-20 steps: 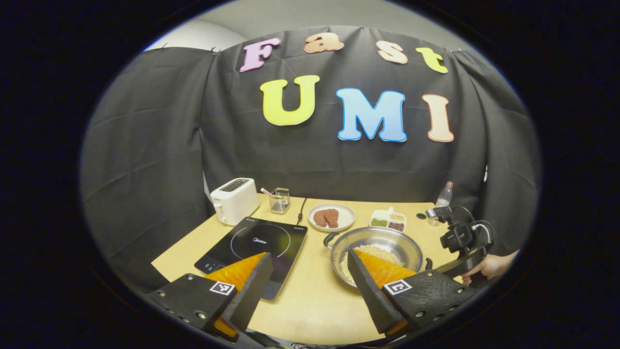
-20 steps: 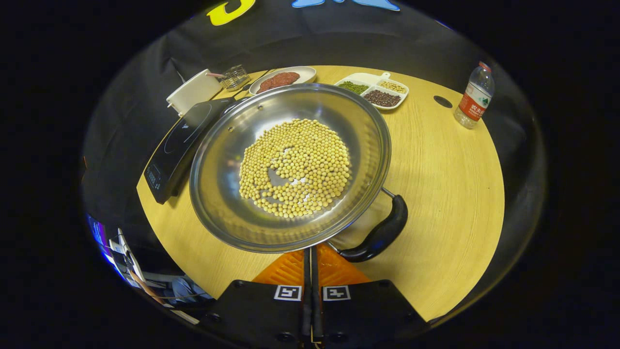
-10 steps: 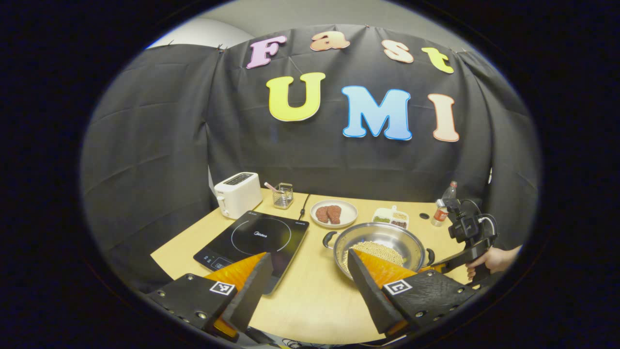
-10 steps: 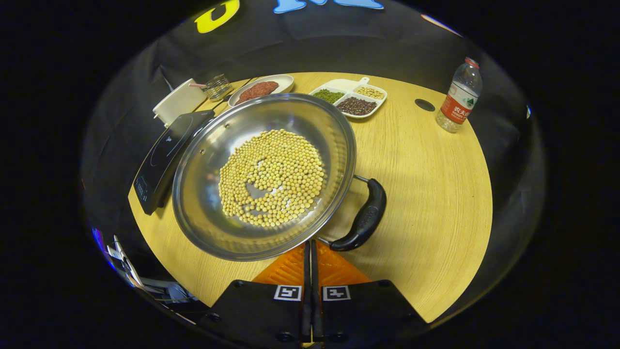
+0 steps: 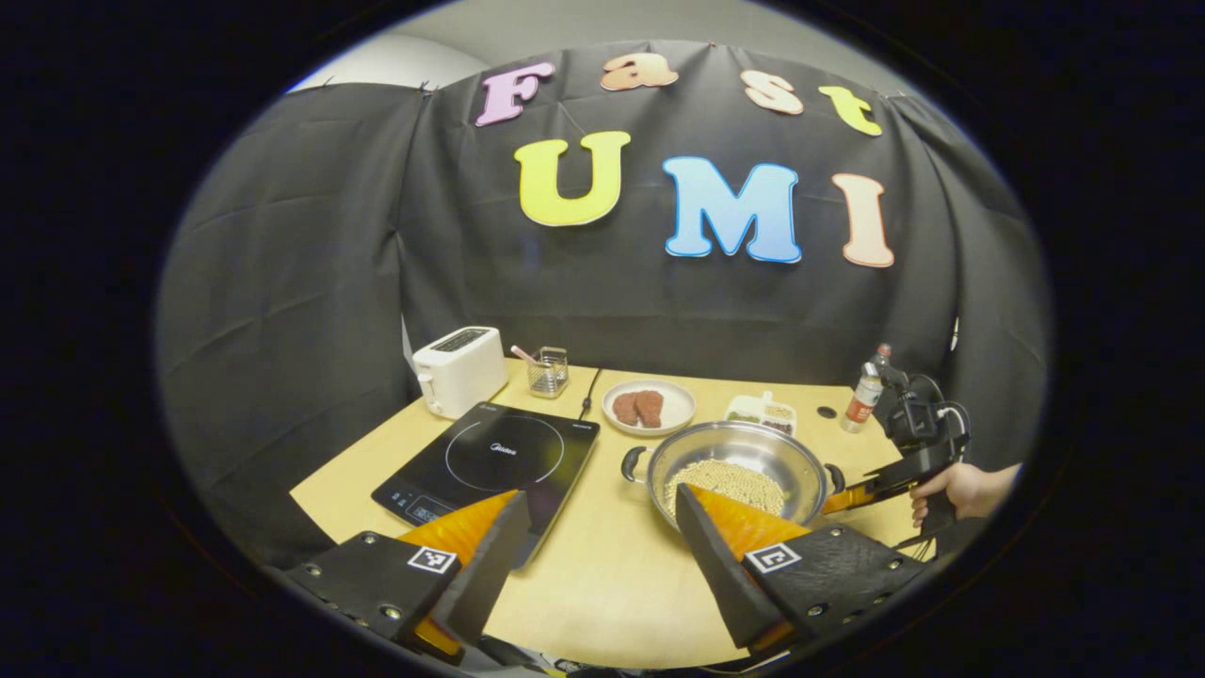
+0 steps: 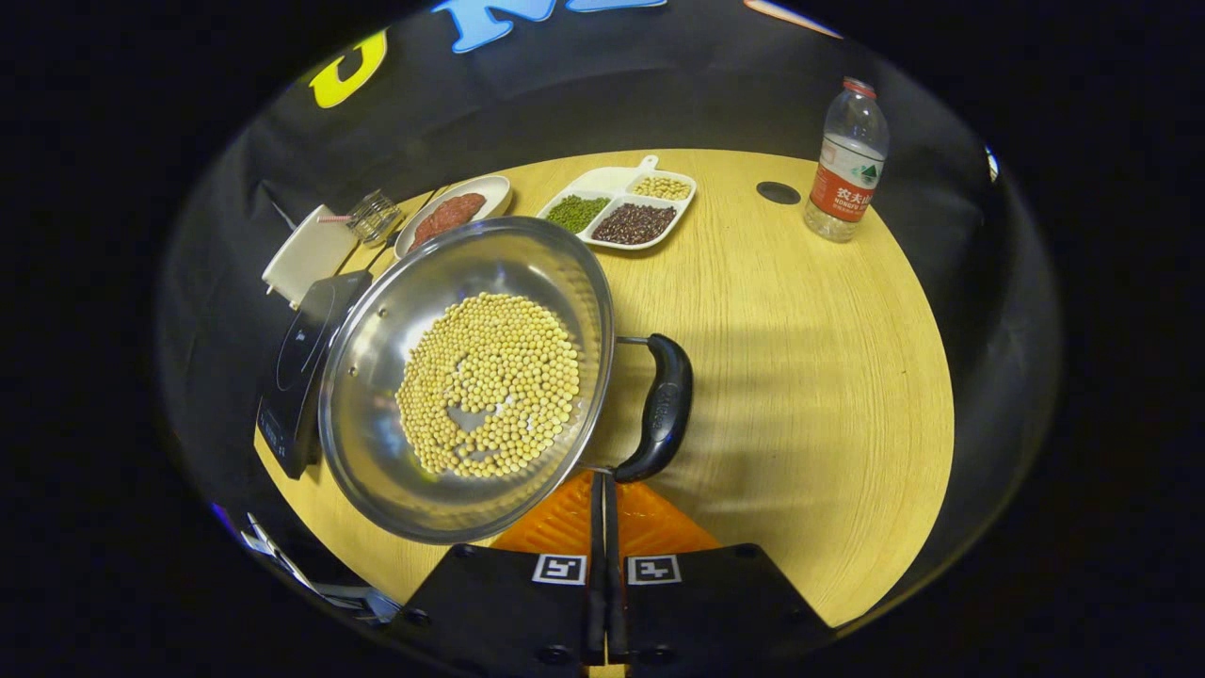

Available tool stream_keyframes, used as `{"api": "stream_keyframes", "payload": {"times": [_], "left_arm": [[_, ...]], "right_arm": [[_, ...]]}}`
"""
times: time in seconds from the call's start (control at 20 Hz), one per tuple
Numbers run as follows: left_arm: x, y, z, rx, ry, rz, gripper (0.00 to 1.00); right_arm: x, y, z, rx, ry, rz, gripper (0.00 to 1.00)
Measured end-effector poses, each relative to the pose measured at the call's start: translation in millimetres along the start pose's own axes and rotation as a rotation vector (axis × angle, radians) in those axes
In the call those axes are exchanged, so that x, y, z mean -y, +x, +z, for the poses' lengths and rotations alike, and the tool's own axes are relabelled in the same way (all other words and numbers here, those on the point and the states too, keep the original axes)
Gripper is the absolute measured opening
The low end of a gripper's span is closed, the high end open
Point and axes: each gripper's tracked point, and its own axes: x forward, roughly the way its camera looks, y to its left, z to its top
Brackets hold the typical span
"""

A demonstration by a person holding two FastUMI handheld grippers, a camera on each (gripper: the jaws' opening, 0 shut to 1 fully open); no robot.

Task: First push the handle of the pot to place it horizontally, then grasp the pot with both hands and set it on the induction cooktop.

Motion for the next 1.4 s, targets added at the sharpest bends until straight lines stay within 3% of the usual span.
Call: {"api": "stream_keyframes", "payload": {"times": [0.4, 0.45, 0.6, 0.65, 0.7, 0.8, 0.95, 1.0, 1.05, 1.1, 1.4], "left_arm": [[-8.6, 57.1, -4.0, -0.047, -0.016, -0.06, 0.94], [-9.9, 68.4, -5.2, -0.059, -0.018, -0.071, 0.94], [-11.6, 105.8, -8.5, -0.091, -0.034, -0.117, 0.94], [-9.3, 119.1, -10.8, -0.105, -0.046, -0.144, 0.95], [-5.0, 133.9, -11.7, -0.119, -0.055, -0.177, 0.95], [4.9, 161.0, -17.8, -0.152, -0.056, -0.248, 0.95], [11.7, 200.8, -34.9, -0.204, -0.018, -0.278, 0.95], [21.7, 211.5, -37.2, -0.207, -0.016, -0.307, 0.95], [30.5, 223.0, -38.5, -0.21, -0.018, -0.33, 0.95], [37.4, 232.9, -43.1, -0.221, -0.018, -0.354, 0.95], [53.5, 283.5, -81.8, -0.313, 0.001, -0.462, 0.95]], "right_arm": [[5.6, 4.4, 8.5, 0.008, 0.047, -0.005, 0.03], [17.8, 2.5, 8.3, 0.017, 0.035, -0.059, 0.04], [35.4, -8.6, 10.8, 0.044, 0.035, -0.083, 0.67], [35.4, -10.9, 10.9, 0.054, 0.055, -0.066, 0.78], [33.3, -16.0, 14.5, 0.061, 0.079, -0.044, 0.98], [29.7, -21.8, 24.1, 0.092, 0.115, -0.013, 0.93], [13.8, -22.1, 48.1, 0.154, 0.147, 0.043, 0.93], [9.4, -18.7, 53.1, 0.163, 0.15, 0.055, 0.98], [6.6, -13.8, 56.7, 0.166, 0.152, 0.06, 0.93], [4.4, -7.4, 58.5, 0.163, 0.155, 0.059, 0.98], [6.1, 30.5, 63.7, 0.153, 0.118, 0.027, 0.98]]}}
